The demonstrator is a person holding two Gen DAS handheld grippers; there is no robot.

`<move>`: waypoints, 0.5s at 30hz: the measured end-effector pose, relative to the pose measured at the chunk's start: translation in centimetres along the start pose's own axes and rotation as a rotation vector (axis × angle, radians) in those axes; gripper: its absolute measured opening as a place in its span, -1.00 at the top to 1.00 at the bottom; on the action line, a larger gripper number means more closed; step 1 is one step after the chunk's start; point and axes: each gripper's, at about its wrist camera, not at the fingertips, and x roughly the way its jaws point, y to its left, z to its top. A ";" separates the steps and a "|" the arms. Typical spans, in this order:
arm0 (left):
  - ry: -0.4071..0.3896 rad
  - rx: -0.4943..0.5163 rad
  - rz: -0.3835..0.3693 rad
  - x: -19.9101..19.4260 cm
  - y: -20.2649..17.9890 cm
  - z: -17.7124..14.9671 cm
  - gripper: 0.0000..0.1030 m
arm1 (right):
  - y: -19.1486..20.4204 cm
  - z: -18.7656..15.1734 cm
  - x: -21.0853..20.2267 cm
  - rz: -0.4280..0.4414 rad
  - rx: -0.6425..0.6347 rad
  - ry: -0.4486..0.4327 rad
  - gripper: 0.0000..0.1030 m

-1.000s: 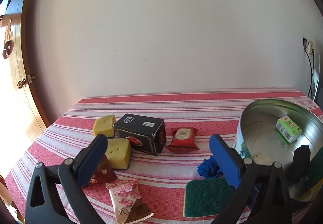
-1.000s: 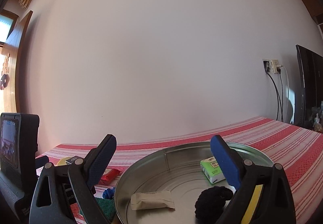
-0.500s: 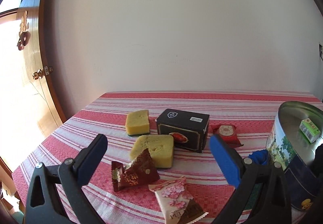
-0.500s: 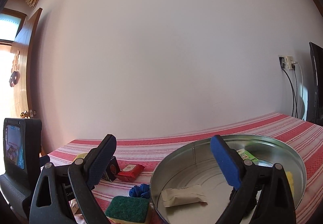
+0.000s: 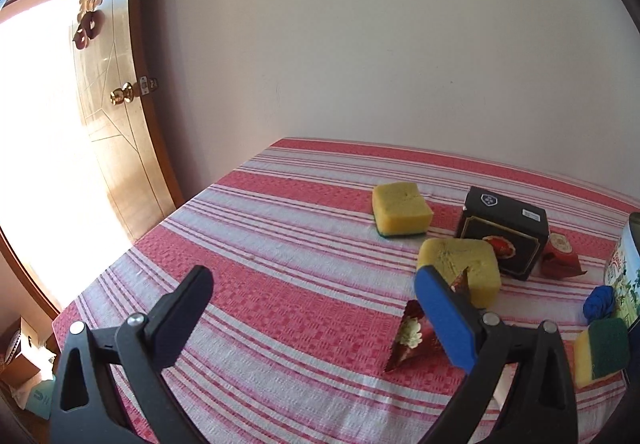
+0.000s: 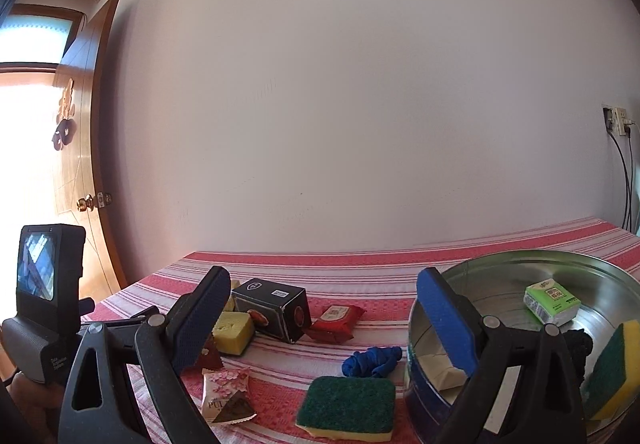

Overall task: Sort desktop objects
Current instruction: 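Withdraw both grippers from the tin toward the wrappers on the bed, then grasp the brown wrapper with the left gripper while the right gripper grasps the pink-flowered packet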

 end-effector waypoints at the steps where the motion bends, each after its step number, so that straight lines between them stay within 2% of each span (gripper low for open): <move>1: 0.009 0.016 -0.017 0.2 -0.2 -0.1 -0.98 | 0.3 -0.1 0.3 0.011 -0.006 0.009 -0.87; 6: 0.098 0.127 -0.151 1.2 -3.4 -0.2 -0.98 | 1.5 -0.6 1.4 0.030 -0.048 0.059 -0.87; 11: 0.175 0.207 -0.196 2.6 -5.9 -0.4 -0.98 | 1.3 -0.5 1.6 0.042 -0.034 0.077 -0.87; 15: 0.308 0.188 -0.229 5.2 -6.0 -0.8 -0.85 | 0.9 -0.6 2.3 0.039 -0.011 0.109 -0.87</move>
